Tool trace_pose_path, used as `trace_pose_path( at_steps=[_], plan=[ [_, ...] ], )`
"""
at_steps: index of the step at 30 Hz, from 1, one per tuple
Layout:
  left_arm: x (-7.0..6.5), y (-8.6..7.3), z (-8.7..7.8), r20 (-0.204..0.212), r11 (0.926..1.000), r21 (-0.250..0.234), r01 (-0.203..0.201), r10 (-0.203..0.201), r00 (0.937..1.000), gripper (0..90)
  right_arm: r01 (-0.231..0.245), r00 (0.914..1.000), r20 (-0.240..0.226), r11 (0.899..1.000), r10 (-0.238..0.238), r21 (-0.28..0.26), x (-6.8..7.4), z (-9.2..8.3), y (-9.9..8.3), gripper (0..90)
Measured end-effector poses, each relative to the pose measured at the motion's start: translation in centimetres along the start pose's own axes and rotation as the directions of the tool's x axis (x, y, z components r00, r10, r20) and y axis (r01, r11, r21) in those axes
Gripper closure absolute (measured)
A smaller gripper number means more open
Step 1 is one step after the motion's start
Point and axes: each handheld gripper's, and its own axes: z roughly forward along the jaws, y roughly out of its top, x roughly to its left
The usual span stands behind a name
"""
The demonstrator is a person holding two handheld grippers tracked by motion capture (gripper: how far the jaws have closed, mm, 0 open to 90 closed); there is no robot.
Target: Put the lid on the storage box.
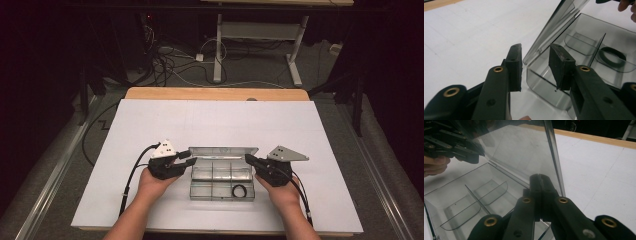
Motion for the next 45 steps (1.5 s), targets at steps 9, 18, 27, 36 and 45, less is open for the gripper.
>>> trace_pose_path(
  at_steps=[9,18,27,36,45],
  plan=[
    [-1.2,-1.4,-1.4,0.011,0.9992,0.023,0.034,-0.034,0.9994,66.4,0.006,1.0,0.0,1.0,-0.006,0.006,0.4,-0.3,-0.5,90.0],
    [-2.9,-1.5,-2.1,0.091,0.9987,-0.017,0.049,-0.047,0.9948,87.9,0.014,0.9999,-0.003,1.0,-0.014,0.012,1.0,-0.9,-1.1,90.0],
    [-3.6,-1.3,-1.9,0.118,0.9993,-0.023,0.03,-0.027,0.9927,87.9,0.025,0.9996,-0.011,0.999,-0.025,0.02,1.6,-1.4,-1.7,90.0],
    [-4.0,-1.3,-1.7,0.126,0.9995,-0.022,0.021,-0.018,0.9919,87.9,0.031,0.9995,-0.008,0.999,-0.031,0.036,2.0,-1.8,-2.4,90.0],
    [-4.3,-1.6,-1.6,0.131,0.9998,-0.005,0.021,-0.02,0.9912,87.9,0.023,0.9997,-0.001,0.999,-0.023,0.044,2.0,-2.4,-3.2,90.0]
  ],
)
